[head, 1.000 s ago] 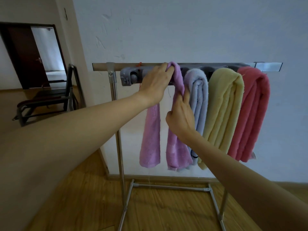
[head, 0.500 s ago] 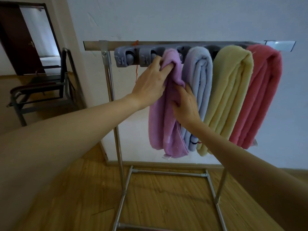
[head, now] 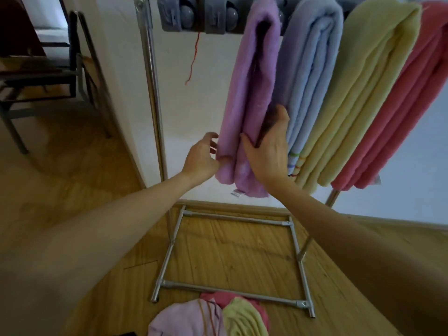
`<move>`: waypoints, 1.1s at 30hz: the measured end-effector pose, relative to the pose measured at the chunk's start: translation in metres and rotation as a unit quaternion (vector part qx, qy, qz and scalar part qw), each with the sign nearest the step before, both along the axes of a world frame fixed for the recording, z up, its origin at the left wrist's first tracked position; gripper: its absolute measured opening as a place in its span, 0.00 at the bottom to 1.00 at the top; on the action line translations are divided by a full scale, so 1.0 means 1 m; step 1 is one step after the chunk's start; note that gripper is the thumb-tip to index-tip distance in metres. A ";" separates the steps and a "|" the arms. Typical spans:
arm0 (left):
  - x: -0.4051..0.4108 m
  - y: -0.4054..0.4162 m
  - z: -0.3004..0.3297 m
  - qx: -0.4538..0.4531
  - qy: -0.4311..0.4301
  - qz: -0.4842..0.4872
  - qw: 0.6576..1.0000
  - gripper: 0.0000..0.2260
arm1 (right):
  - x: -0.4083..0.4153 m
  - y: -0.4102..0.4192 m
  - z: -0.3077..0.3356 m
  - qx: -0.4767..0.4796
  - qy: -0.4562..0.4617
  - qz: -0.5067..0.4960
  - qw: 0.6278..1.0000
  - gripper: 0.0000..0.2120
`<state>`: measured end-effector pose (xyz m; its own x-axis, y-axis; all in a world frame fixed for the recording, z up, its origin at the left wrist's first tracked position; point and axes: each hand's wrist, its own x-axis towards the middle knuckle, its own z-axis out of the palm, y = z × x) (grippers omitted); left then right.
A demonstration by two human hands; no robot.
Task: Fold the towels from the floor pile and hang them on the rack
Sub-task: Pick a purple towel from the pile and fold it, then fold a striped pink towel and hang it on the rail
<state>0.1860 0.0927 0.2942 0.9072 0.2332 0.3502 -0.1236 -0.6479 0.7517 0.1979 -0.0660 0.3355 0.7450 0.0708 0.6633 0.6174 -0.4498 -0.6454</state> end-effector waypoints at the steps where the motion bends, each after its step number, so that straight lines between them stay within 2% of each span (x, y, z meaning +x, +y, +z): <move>1: 0.003 -0.001 -0.005 -0.007 0.016 -0.001 1.000 0.21 | 0.000 0.002 -0.004 -0.037 0.002 -0.029 0.999 0.26; 3: 0.007 -0.001 -0.012 0.002 0.035 0.009 0.999 0.16 | 0.001 0.006 -0.009 -0.118 0.013 -0.086 0.989 0.16; 5: 0.007 0.002 -0.018 0.005 0.027 0.039 0.999 0.12 | 0.000 0.009 -0.014 -0.140 0.017 -0.094 0.986 0.13; 8: 0.000 0.014 -0.025 -0.009 -0.011 0.089 0.996 0.07 | -0.011 0.014 -0.025 -0.107 0.001 -0.053 0.993 0.11; 13: -0.013 0.040 -0.026 0.001 -0.021 0.156 0.988 0.09 | -0.028 0.019 -0.032 -0.061 0.016 0.026 0.998 0.06; 15: -0.018 0.046 -0.024 -0.005 -0.026 0.160 0.987 0.08 | -0.030 0.020 -0.034 -0.056 0.029 0.032 0.997 0.08; 19: -0.023 0.049 -0.025 0.006 -0.026 0.153 0.988 0.08 | -0.028 0.018 -0.041 -0.062 0.088 -0.009 0.994 0.13; 23: -0.026 0.034 -0.029 0.014 -0.025 0.118 0.993 0.08 | -0.025 0.012 -0.053 -0.098 0.083 -0.024 0.991 0.14; 28: -0.027 0.010 -0.049 0.006 -0.012 0.079 0.997 0.08 | -0.022 -0.007 -0.077 -0.136 0.103 0.001 0.985 0.13; 33: -0.041 -0.005 -0.093 0.050 0.046 0.010 0.998 0.06 | -0.019 -0.031 -0.128 -0.162 0.130 0.064 0.976 0.14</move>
